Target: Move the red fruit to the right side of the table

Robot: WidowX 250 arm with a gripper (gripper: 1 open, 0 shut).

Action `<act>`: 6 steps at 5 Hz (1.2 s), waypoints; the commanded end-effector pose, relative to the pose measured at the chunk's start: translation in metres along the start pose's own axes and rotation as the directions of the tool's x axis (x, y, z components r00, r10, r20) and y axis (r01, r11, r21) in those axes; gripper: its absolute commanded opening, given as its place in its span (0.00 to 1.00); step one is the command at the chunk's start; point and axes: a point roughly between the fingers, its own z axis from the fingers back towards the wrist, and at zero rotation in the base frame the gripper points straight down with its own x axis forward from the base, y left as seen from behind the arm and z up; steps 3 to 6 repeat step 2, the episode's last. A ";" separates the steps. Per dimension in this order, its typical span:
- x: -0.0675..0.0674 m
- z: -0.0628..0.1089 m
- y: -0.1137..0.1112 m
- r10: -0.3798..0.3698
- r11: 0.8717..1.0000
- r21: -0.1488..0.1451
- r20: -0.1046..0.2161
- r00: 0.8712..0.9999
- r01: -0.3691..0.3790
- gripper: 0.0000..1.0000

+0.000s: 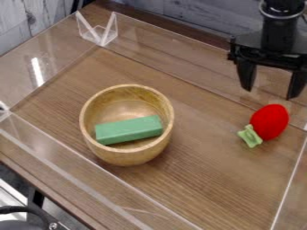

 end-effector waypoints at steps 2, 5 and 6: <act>0.006 0.006 0.011 0.091 0.996 0.001 0.076 0.993 -0.092 1.00; 0.006 0.006 0.011 0.091 0.996 0.001 0.076 0.993 -0.092 1.00; 0.006 0.006 0.011 0.091 0.996 0.001 0.076 0.993 -0.092 1.00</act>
